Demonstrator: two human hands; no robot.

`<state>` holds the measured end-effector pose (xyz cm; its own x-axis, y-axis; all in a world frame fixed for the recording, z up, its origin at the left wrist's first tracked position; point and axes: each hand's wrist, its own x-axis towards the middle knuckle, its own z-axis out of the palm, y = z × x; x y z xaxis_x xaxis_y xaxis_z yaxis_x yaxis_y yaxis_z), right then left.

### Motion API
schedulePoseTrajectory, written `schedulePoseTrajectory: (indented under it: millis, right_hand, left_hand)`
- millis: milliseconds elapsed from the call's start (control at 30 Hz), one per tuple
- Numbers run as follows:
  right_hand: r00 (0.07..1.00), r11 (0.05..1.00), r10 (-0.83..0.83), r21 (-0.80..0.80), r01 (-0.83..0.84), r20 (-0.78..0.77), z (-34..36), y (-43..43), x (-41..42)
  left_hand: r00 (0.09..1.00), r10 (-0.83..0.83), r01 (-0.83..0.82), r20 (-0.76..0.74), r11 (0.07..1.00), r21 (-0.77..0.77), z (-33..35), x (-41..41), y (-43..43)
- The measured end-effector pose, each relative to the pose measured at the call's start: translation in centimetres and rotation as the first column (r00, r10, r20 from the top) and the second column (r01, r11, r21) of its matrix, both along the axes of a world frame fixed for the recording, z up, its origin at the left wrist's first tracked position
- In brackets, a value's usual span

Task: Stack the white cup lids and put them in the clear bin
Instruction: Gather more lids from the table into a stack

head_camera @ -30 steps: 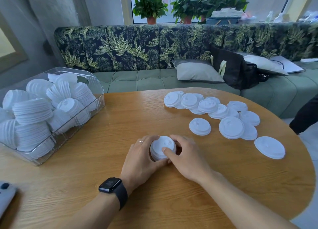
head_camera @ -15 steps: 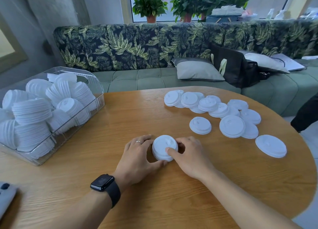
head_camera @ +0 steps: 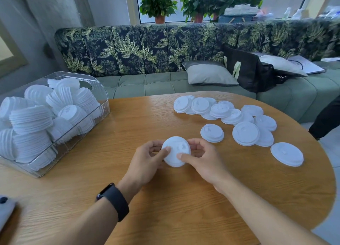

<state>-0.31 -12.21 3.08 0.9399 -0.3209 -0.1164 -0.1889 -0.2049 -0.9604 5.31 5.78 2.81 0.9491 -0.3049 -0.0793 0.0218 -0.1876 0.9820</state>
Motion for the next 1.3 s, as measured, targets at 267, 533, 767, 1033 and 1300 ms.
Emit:
schedulePoseTrajectory:
  millis: [267,533,767,1033,1300]
  right_hand:
    - [1.0,0.986,-0.011,0.167,0.007,0.028,-0.1,-1.3,-0.1]
    - [1.0,0.969,-0.003,0.247,0.006,-0.012,-0.6,-2.5,-0.4]
    - [0.999,0.879,0.017,0.477,0.005,-0.041,-0.1,-4.0,-0.8]
    - [0.96,0.765,-0.257,0.584,0.272,-0.111,0.1,-8.3,-2.8]
    - [0.914,0.729,-0.364,0.557,0.399,-0.179,0.1,-11.1,-4.7]
  left_hand:
    - [0.988,-0.017,0.003,-0.154,0.996,-0.091,-0.2,-0.1,-0.4]
    - [0.994,-0.093,0.089,0.056,0.993,0.075,-0.7,-0.4,-1.5]
    - [0.98,-0.153,0.147,-0.126,0.987,-0.062,0.5,-0.7,-3.1]
    - [0.905,-0.27,0.029,0.328,0.811,0.585,2.4,3.9,-8.6]
    - [0.827,-0.48,0.001,0.293,0.523,0.853,1.4,5.6,-16.6]
